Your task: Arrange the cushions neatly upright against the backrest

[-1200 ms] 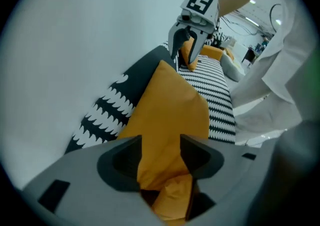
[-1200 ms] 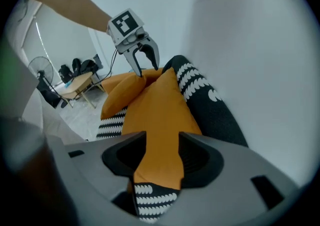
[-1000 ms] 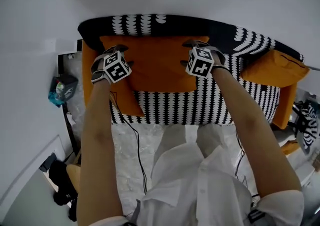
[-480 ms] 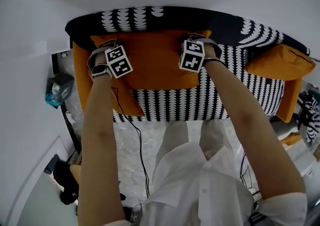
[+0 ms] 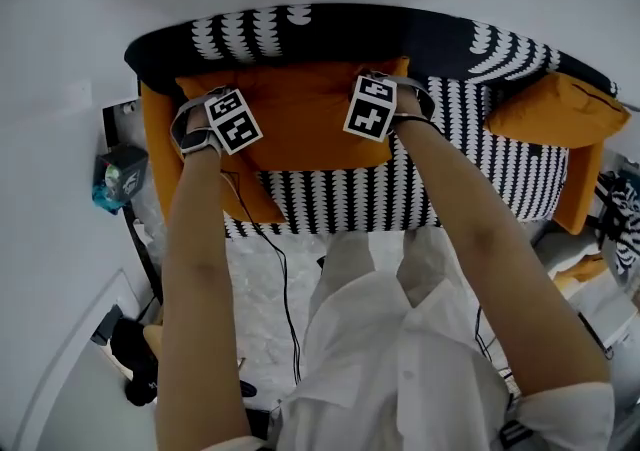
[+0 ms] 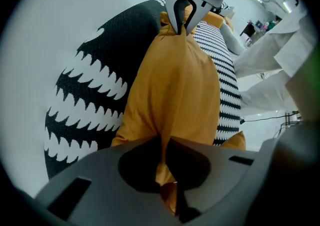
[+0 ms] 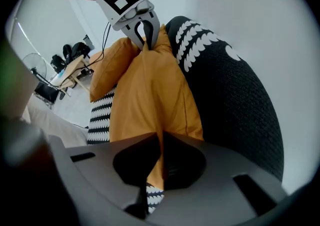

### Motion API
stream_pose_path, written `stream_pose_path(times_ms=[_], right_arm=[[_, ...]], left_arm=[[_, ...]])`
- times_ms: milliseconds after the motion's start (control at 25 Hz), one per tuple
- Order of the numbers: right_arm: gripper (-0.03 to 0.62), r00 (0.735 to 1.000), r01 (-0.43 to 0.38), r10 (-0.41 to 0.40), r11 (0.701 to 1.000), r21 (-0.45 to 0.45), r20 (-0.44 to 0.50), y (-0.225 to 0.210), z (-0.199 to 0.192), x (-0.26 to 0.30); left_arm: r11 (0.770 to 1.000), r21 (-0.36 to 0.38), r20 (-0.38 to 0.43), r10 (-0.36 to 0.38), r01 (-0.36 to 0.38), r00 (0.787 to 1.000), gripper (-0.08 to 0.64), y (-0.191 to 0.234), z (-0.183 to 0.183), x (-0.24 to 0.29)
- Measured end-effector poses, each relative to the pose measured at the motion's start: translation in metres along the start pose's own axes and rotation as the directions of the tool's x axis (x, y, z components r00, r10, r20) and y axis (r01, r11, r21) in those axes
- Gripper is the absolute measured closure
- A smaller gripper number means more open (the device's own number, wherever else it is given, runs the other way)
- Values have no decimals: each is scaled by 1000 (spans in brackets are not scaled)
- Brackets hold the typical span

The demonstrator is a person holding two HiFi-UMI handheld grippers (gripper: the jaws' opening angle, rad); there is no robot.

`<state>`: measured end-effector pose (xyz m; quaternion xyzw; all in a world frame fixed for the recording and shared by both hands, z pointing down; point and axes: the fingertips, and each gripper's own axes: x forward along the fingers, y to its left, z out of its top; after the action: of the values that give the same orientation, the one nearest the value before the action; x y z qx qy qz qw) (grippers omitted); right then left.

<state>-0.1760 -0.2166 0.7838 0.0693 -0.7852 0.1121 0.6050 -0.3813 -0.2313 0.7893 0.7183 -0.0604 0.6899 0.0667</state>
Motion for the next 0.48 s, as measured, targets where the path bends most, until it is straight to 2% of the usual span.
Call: stream_pose_path(times_ms=[160,320,480], right_arm=[[578,1000,0,-1,1000,27,29,16,-4,-14],[578,998,-22,23,1000,-22,51,42,-10,-34],[578,997,-60,64,996,-70,50,65,-29,-57]], left_arm=[[1000,8,-27,7,-7,1000,541,-14,2,-14],[1000,14,-82,13,-12,997,541,-41,1,-38],[999,17,-125,30,-28,992,541,-64,16,-63]])
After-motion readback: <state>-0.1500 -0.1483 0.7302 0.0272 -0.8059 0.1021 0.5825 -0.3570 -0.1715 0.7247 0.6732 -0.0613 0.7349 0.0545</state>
